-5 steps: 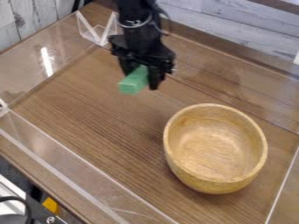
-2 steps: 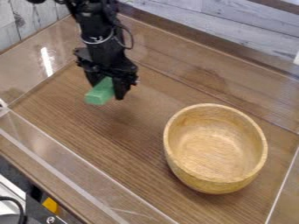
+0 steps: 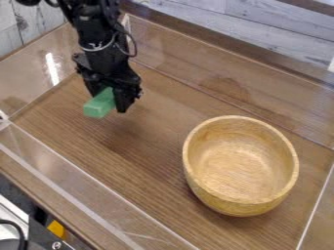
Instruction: Remove the green block from inside the brown bowl and put it on the table
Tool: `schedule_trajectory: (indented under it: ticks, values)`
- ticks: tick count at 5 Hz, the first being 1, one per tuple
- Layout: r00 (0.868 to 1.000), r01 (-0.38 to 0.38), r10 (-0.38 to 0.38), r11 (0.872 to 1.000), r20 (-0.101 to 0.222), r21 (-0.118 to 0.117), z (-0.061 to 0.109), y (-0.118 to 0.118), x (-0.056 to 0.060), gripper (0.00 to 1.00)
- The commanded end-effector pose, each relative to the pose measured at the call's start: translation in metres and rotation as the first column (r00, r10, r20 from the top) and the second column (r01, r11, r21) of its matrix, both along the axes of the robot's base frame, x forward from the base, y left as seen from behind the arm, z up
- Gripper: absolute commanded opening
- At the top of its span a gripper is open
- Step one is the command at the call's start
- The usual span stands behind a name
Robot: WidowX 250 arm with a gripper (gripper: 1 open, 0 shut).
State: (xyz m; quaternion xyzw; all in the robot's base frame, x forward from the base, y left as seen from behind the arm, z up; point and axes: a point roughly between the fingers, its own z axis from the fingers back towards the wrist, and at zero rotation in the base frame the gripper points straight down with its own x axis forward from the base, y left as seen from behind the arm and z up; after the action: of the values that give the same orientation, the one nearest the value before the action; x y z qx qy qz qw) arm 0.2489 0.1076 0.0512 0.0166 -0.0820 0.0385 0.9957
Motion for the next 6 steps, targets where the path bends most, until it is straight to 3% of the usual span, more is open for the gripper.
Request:
schedule_trajectory:
  ticks: [1,2,3,5,6]
  values:
    - [1.000,-0.018,0.018,1.000,0.014,0.021,-0.009,0.007,0.000,0.00]
    - [1.000,-0.020,0.020,0.999,-0.001,0.025,-0.023,-0.010,-0.006,0.00]
    - [0.999,-0.028,0.029,0.999,-0.016,0.027,-0.026,-0.027,-0.009,0.00]
    - [0.998,-0.039,0.040,0.999,-0.040,0.020,-0.025,-0.042,-0.010,0.00]
    - [0.999,0.025,-0.024,1.000,-0.045,0.015,-0.015,-0.040,-0.017,0.00]
